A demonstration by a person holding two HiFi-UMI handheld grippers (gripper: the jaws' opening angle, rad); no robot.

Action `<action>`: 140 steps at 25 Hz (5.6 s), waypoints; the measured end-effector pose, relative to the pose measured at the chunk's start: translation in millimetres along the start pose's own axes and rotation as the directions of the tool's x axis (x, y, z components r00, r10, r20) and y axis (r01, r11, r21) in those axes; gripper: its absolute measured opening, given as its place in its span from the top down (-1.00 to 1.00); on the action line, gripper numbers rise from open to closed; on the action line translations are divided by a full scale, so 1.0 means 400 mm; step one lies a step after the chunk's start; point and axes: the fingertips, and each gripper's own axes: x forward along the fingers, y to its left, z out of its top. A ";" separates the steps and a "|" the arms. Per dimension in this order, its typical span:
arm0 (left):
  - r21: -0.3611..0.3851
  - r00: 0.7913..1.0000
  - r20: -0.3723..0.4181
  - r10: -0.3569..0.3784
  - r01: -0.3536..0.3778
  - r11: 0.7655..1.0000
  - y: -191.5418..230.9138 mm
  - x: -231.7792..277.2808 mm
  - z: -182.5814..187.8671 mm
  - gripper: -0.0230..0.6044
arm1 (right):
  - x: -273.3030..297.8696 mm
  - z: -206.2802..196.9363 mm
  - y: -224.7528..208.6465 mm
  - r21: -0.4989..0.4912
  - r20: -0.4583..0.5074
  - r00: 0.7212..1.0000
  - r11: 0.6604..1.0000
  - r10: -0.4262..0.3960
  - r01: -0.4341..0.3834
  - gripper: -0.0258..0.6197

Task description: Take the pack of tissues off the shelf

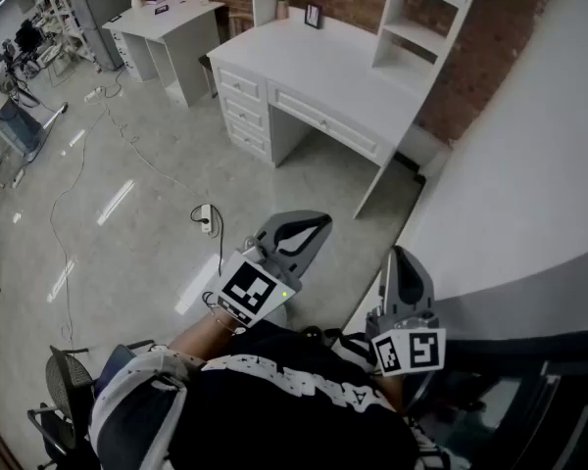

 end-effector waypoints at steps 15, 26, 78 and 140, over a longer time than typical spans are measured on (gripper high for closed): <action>0.019 0.999 -0.013 0.042 -0.042 0.999 -0.019 -0.028 0.009 0.81 | -0.018 -0.003 0.012 0.012 0.026 0.999 0.999 0.036 -0.036 0.82; -0.035 1.000 -0.007 -0.015 0.015 0.999 0.009 0.067 -0.012 0.81 | -0.020 -0.011 -0.068 -0.009 0.014 0.998 0.998 -0.063 0.063 0.82; -0.137 0.987 0.024 -0.161 0.163 0.977 0.804 0.550 -0.177 0.81 | 0.841 -0.054 -0.287 -0.095 -0.083 0.967 0.968 -0.239 0.231 0.72; -0.033 0.991 0.129 -0.032 0.036 0.999 1.253 1.222 -0.008 0.56 | 1.481 0.254 -1.019 -0.192 0.113 0.950 0.932 -0.291 0.309 0.49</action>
